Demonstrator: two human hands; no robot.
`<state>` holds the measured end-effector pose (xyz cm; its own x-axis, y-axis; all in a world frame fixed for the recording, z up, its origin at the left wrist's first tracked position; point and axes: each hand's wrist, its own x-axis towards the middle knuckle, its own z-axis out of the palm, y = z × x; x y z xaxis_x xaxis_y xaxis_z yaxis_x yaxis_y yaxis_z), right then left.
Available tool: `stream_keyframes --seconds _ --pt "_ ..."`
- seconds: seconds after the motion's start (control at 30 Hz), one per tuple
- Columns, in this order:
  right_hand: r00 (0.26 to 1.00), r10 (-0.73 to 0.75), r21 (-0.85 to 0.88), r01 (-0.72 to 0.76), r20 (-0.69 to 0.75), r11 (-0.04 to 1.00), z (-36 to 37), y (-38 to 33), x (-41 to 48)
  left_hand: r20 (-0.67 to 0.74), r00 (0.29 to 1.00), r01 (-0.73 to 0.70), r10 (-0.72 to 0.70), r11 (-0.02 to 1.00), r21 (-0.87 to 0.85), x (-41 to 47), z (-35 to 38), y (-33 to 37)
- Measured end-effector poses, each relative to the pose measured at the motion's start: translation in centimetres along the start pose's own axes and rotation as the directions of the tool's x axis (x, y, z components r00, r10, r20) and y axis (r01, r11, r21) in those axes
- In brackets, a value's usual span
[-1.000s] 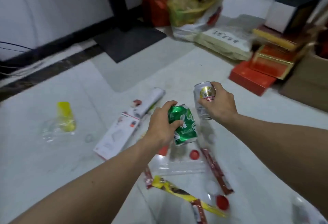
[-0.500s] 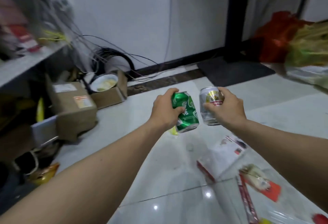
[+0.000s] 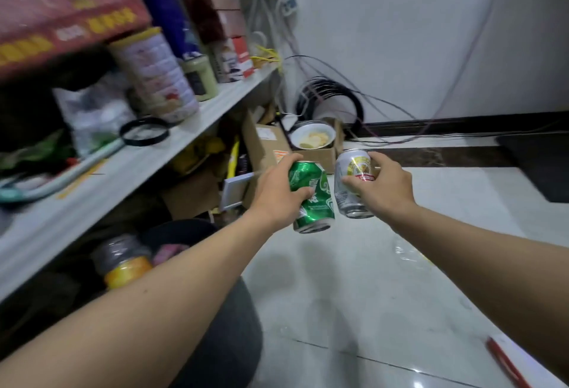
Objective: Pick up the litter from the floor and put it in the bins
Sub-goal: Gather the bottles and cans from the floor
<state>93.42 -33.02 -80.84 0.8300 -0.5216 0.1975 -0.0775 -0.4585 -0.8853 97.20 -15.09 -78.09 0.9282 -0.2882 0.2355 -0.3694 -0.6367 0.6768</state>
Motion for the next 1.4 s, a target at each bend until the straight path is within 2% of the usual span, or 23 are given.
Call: stream_keyframes --seconds 0.2,0.37,0.47,0.6,0.9,1.03,1.2,1.4 --pt "0.989 -0.088 0.06 0.081 0.119 0.995 7.0 -5.4 -0.8 -0.107 0.986 0.142 -0.13 0.984 0.111 -1.4 -8.0 -5.2" --pt "0.974 -0.139 0.071 0.128 0.176 0.989 11.6 -8.1 -2.2 -0.148 0.961 0.256 -0.232 0.951 0.171 -3.1 -11.4 -9.4" --pt "0.966 -0.147 0.077 0.134 0.211 0.988 13.3 -9.2 -2.9 -0.149 0.942 0.326 -0.3 0.924 0.202 -4.4 -12.1 -11.8" --pt "0.955 -0.16 0.064 0.148 0.25 0.987 14.5 -10.4 -3.6 -0.161 0.921 0.377 -0.354 0.916 0.14 -5.0 -12.5 -13.5" --pt "0.951 -0.176 0.009 0.18 0.254 0.984 15.0 -11.6 -4.2 -0.056 0.901 0.432 -0.43 0.884 0.178 -4.6 -11.8 -13.7" --pt "0.949 -0.183 0.001 0.189 0.255 0.982 14.7 -11.8 -4.5 -0.042 0.868 0.493 -0.494 0.851 0.179 -4.7 -10.6 -13.4" --pt "0.944 -0.2 0.002 0.207 0.262 0.978 14.5 -12.6 -4.9 -0.101 0.888 0.46 -0.449 0.872 0.166 -5.2 -11.4 -12.2" --pt "0.917 -0.22 0.033 0.222 0.334 0.975 14.6 -14.1 -6.0 -0.109 0.935 0.354 -0.337 0.894 0.273 -7.8 -13.2 -10.4"
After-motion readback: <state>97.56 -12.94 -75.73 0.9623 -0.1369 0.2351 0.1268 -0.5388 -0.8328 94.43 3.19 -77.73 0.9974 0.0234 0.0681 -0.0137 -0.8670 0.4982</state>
